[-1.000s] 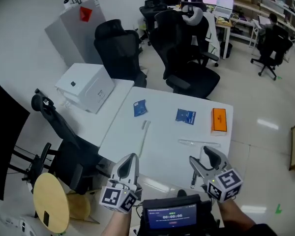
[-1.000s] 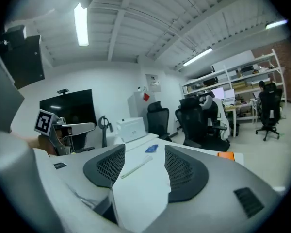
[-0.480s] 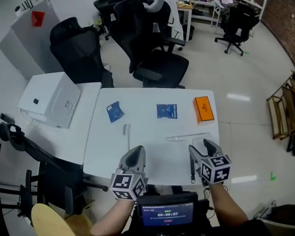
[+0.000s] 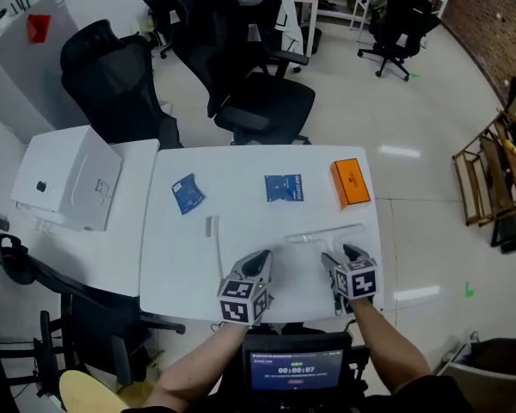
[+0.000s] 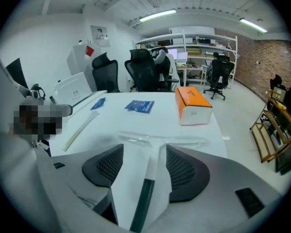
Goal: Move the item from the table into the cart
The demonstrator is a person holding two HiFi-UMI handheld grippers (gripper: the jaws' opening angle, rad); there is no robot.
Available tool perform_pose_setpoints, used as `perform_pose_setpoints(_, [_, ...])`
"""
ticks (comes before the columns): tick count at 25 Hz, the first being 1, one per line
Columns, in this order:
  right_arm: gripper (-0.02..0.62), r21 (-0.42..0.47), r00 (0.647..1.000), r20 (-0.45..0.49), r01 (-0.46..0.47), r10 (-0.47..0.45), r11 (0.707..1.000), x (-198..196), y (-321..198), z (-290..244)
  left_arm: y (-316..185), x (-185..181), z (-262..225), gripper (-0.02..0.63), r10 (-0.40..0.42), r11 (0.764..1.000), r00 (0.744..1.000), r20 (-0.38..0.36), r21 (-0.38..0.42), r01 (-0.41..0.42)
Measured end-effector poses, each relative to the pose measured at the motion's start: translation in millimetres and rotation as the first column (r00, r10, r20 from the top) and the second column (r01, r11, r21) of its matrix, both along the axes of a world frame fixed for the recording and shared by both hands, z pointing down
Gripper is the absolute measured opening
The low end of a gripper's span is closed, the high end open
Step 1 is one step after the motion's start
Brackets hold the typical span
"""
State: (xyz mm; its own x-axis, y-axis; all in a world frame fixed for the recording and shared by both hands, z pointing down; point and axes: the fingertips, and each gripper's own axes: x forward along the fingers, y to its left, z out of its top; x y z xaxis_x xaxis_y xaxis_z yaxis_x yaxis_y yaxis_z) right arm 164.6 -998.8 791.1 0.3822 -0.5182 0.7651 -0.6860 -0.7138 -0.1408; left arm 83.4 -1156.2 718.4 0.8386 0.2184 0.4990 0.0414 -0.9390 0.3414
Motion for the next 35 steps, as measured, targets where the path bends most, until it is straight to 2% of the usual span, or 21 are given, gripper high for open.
perform_pose_setpoints(1, [0.25,-0.016,1.0,0.014,-0.004,0.005,1.0,2.9,3.6,10.4,4.1,5.0,7.5,0.018,0.009,1.0,1.0,0.014,0.008,-0.009])
perform_pose_setpoints(4, [0.249,-0.075,0.999,0.051,-0.012,0.016,0.997,8.2,14.0,44.5,15.1,14.8,35.4,0.02,0.037,0.998,0.996,0.081,0.039,-0.04])
perform_pose_setpoints(8, [0.249,-0.101,0.996,0.092,0.002,0.007,0.995,6.5,17.2,63.0,31.4,18.6,67.5,0.029,0.061,0.993,0.985,0.161,0.086,-0.076])
perform_pose_setpoints(14, [0.249,-0.15,0.996,0.093,0.02,-0.006,0.989,11.4,29.8,79.6,49.2,24.9,99.2,0.029,0.036,0.998,0.974,0.224,0.045,-0.047])
perform_pose_setpoints(17, [0.232,-0.157,0.995,0.099,0.023,-0.007,0.987,9.5,31.5,83.7,49.7,25.3,104.5,0.029,0.031,0.998,0.974,0.225,0.039,-0.041])
perform_pose_setpoints(18, [0.164,-0.16,0.996,0.093,0.026,-0.012,0.987,8.7,31.4,85.6,49.8,25.4,106.1,0.029,0.029,0.999,0.974,0.226,0.034,-0.038])
perform_pose_setpoints(21, [0.11,-0.161,0.996,0.091,0.034,-0.02,0.986,5.1,28.9,88.9,50.5,25.3,109.4,0.029,0.029,0.999,0.972,0.234,0.026,-0.036])
perform_pose_setpoints(26, [0.104,-0.126,0.997,0.076,0.029,-0.02,0.992,6.2,8.1,75.8,47.3,22.8,114.1,0.029,0.04,0.998,0.968,0.246,0.035,-0.05])
perform_pose_setpoints(29, [0.066,-0.136,0.996,0.085,0.013,-0.001,0.991,8.4,18.6,82.9,51.8,21.7,115.8,0.029,0.044,0.998,0.968,0.247,0.04,-0.056])
perform_pose_setpoints(32, [0.065,-0.149,0.997,0.077,0.014,-0.002,0.989,8.2,24.2,79.7,51.2,22.0,108.0,0.029,0.056,0.994,0.972,0.227,0.081,-0.076])
perform_pose_setpoints(35, [0.064,-0.112,0.997,0.071,-0.01,0.018,0.994,5.3,24.5,68.7,46.7,22.0,86.4,0.029,0.047,0.996,0.982,0.183,0.064,-0.059])
